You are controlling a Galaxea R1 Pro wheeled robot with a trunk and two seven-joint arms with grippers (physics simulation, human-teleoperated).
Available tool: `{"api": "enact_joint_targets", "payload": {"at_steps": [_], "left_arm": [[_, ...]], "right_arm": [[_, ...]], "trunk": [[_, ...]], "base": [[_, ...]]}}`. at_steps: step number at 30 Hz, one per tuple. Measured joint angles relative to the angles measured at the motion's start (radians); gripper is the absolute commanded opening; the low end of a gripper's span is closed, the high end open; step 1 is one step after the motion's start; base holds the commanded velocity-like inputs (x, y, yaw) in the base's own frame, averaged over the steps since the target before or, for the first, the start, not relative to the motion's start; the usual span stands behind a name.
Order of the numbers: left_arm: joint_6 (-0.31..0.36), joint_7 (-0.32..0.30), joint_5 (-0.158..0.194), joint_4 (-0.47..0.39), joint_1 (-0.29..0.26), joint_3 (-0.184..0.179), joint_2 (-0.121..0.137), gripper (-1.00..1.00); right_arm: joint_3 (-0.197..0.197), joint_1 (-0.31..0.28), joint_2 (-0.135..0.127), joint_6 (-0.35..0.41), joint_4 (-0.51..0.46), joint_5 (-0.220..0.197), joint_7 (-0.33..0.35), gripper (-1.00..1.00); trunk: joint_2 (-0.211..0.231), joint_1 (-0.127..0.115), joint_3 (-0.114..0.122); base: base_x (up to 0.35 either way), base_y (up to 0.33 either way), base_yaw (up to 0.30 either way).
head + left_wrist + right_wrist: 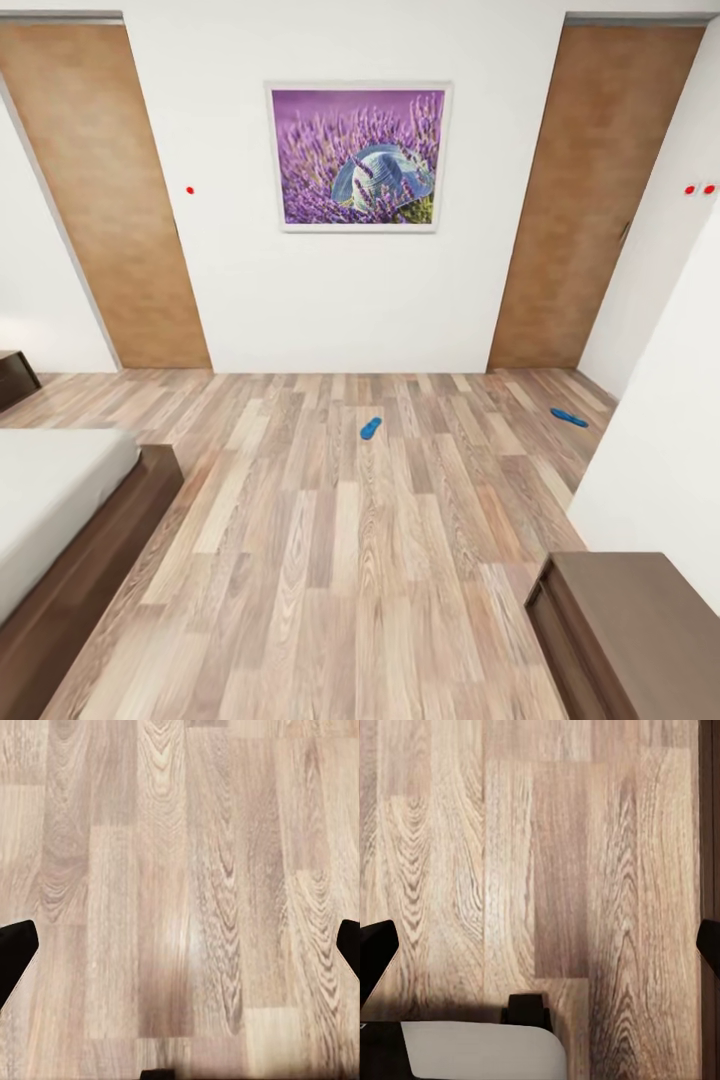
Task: In the bedroom, move the book from the bed onto either nightstand, and place the two sandals side by side next to the bed.
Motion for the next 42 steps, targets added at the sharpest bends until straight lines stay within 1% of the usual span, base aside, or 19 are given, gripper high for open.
{"api": "enact_joint_targets", "payload": {"at_steps": [42], "left_arm": [[0.000,0.000,0.000,0.000,0.000,0.000,0.000,1.00]], "right_arm": [[0.000,0.000,0.000,0.000,0.000,0.000,0.000,1.00]], "trunk": [[0.000,0.000,0.000]], "base": [[0.332,0.000,0.000]]}}
